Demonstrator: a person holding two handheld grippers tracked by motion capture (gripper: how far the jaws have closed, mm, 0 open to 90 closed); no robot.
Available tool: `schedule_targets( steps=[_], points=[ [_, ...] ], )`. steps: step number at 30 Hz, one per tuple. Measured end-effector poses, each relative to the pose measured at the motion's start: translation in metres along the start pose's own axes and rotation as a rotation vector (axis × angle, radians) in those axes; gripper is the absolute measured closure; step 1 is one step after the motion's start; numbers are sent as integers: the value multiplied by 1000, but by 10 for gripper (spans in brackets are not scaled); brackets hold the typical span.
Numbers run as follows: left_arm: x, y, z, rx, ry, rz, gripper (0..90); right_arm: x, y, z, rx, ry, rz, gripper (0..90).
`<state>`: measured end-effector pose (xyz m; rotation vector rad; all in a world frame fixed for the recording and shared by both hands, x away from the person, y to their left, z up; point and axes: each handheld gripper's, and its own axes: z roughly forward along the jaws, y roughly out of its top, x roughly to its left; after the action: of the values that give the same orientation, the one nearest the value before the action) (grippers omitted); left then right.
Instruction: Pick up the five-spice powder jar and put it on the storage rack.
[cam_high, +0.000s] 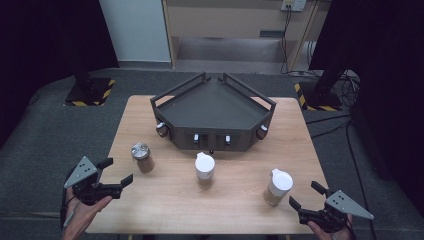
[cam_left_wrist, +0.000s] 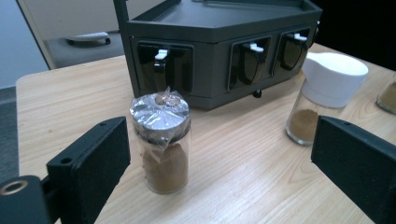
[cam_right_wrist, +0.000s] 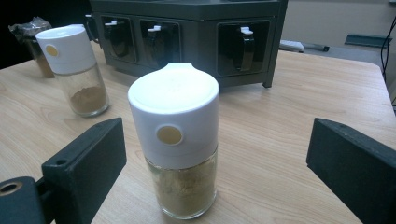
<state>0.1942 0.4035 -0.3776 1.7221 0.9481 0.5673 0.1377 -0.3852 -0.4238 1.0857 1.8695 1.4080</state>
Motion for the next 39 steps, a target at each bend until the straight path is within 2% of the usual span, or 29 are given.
schedule_targets(
  steps=[3,9,20,26,31,33,39],
  points=[
    [6,3,5,0,-5,-5,34,0,0,0,0,0,0,48],
    [15,6,22,18,13,-5,38,0,0,0,0,0,-5,50],
    [30,-1,60,48,34,-38,50,-1,0,0,-1,2,-2,51],
    [32,-6,77,59,38,-48,57,-1,-1,0,-2,3,-2,52],
    [33,-6,87,71,39,-42,67,-2,-1,-1,-2,4,0,54],
    [32,-7,93,79,53,-35,73,-1,-1,-1,-2,3,1,54],
    [34,-12,102,76,57,-45,121,-2,-1,-1,-2,4,2,55]
  ],
)
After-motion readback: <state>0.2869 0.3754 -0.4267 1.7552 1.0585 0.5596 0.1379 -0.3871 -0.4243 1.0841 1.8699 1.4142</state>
